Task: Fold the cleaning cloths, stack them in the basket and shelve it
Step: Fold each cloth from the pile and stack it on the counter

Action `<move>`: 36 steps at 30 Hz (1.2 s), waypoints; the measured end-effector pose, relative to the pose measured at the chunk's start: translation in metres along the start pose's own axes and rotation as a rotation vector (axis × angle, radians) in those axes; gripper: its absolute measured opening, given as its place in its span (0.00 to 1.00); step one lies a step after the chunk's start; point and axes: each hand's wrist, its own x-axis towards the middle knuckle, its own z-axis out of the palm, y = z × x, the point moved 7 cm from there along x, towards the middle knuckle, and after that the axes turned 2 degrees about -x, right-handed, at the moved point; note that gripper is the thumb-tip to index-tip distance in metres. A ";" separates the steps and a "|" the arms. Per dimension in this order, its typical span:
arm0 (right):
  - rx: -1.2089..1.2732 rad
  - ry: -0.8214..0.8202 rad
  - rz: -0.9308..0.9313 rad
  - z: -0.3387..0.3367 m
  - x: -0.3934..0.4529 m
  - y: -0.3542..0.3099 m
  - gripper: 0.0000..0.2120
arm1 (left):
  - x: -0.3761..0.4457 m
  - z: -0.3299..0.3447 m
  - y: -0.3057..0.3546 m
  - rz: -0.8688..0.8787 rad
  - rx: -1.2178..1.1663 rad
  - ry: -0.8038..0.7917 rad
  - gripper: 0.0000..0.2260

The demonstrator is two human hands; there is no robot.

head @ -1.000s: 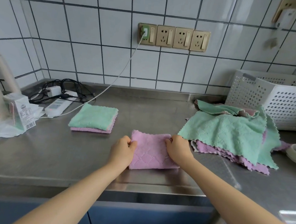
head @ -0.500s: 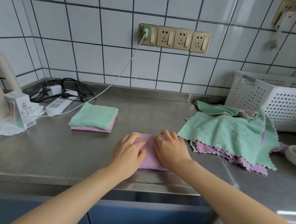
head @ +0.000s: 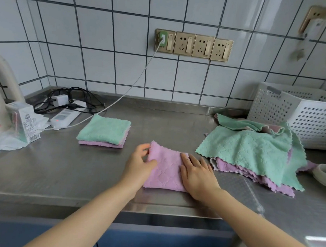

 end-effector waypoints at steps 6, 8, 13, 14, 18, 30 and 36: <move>0.076 0.104 -0.072 -0.021 -0.001 -0.012 0.33 | 0.003 0.005 -0.023 -0.349 -0.531 -0.100 0.33; 0.224 0.170 -0.107 -0.036 0.002 -0.027 0.29 | 0.006 -0.007 -0.016 -0.275 -0.545 -0.054 0.23; 0.861 0.209 -0.003 -0.050 0.035 -0.064 0.32 | 0.038 -0.065 0.009 -0.072 -0.650 -0.005 0.16; 0.908 0.204 0.001 -0.054 0.044 -0.076 0.33 | 0.049 -0.080 0.012 -0.051 -0.630 0.012 0.13; 1.041 0.105 0.033 -0.067 0.090 -0.132 0.35 | 0.097 -0.141 0.023 0.007 -0.511 0.124 0.07; 0.885 0.033 0.037 -0.011 0.156 -0.198 0.24 | 0.178 -0.214 -0.059 -0.004 -0.006 0.279 0.22; 0.815 0.115 -0.080 -0.021 0.153 -0.199 0.24 | 0.168 -0.205 -0.032 0.282 0.264 0.317 0.07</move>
